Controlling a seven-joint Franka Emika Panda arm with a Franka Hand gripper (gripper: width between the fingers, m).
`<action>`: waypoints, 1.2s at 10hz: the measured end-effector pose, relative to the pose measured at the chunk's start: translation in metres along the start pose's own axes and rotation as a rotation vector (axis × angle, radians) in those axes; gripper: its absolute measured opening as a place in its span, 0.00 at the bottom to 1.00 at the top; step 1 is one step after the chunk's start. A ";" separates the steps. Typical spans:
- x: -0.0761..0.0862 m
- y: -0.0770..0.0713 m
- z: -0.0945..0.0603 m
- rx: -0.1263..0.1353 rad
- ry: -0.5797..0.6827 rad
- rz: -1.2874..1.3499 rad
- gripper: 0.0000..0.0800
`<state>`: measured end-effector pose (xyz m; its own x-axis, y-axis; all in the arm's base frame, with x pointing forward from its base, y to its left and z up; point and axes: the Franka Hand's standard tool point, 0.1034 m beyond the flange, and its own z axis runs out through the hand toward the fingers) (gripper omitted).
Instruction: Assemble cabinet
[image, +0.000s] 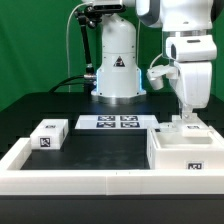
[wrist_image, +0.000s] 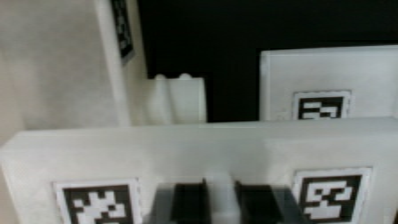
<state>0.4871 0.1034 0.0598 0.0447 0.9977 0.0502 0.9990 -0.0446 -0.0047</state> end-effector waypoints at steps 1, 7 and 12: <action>0.001 0.009 -0.001 0.003 0.000 0.004 0.09; 0.002 0.056 -0.001 -0.031 0.021 0.024 0.09; 0.002 0.081 -0.001 -0.056 0.035 0.031 0.09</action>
Offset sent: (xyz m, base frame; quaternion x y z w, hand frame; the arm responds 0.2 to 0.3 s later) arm 0.0378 0.0066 -0.0038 -0.0085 0.0087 -0.0093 0.9999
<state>0.5680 0.1019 0.0607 0.0749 0.9935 0.0858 0.9957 -0.0793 0.0488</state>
